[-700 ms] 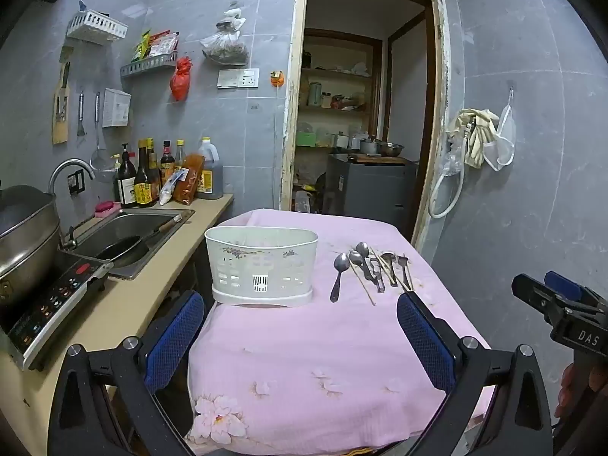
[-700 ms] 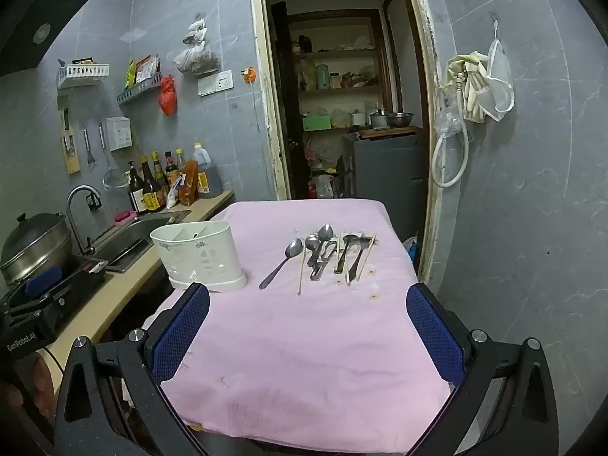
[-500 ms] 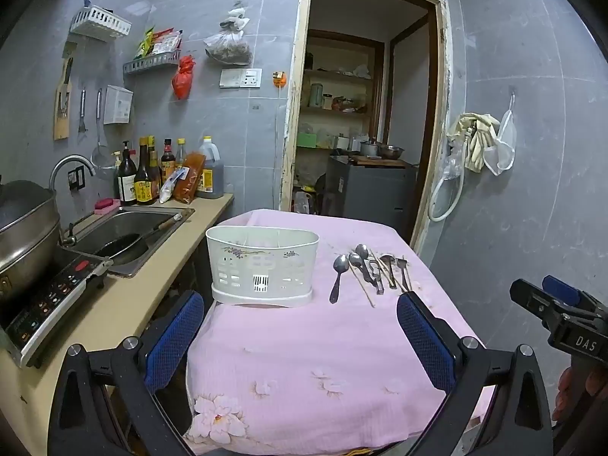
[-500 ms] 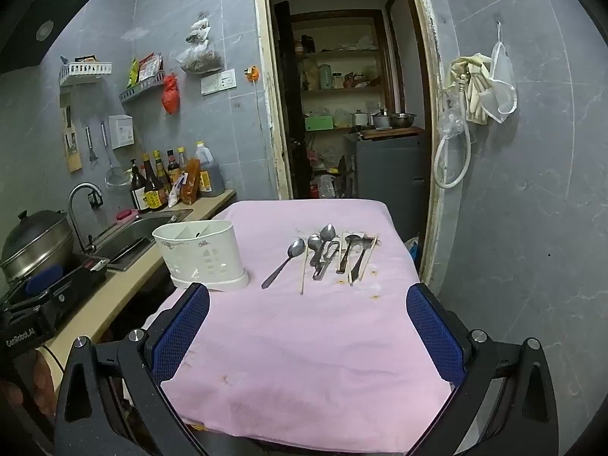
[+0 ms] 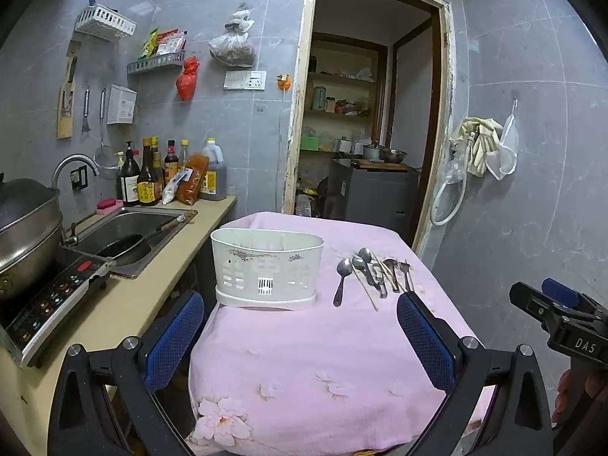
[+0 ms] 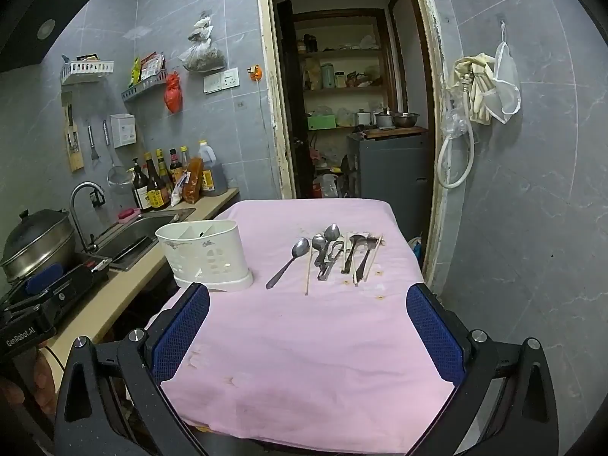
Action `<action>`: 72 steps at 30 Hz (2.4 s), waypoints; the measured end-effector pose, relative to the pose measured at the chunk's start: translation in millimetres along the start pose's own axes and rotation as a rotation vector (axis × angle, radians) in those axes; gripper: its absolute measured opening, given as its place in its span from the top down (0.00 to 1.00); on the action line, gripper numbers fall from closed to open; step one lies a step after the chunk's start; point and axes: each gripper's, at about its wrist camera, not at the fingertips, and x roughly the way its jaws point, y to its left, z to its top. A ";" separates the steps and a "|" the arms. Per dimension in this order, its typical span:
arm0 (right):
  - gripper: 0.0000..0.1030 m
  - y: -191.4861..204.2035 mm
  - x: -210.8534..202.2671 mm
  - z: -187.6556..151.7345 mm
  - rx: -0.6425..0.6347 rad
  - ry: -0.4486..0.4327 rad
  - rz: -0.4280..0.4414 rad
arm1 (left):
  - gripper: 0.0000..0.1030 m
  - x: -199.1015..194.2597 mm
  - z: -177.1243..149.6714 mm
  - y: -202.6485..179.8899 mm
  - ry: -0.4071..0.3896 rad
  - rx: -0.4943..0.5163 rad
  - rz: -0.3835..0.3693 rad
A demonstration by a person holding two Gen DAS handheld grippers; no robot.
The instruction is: Organize utensils
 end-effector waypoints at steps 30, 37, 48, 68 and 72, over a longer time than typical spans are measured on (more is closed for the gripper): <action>0.01 7.9 3.2 1.5 -0.005 0.006 0.004 | 0.00 -1.1 0.3 0.3 -0.005 0.006 0.003; 0.01 8.1 3.9 0.7 -0.003 0.006 0.005 | 0.00 -0.9 -0.3 0.0 -0.005 0.008 0.003; 0.01 11.4 4.1 -0.3 -0.004 0.007 0.006 | 0.00 -1.5 0.4 1.2 -0.006 0.008 0.004; 0.01 14.3 5.4 -2.3 -0.005 0.009 0.008 | 0.00 -1.2 -0.1 2.1 -0.005 0.011 0.004; 0.01 16.0 5.4 -2.8 -0.005 0.010 0.007 | 0.00 -1.1 -0.3 2.1 -0.005 0.011 0.004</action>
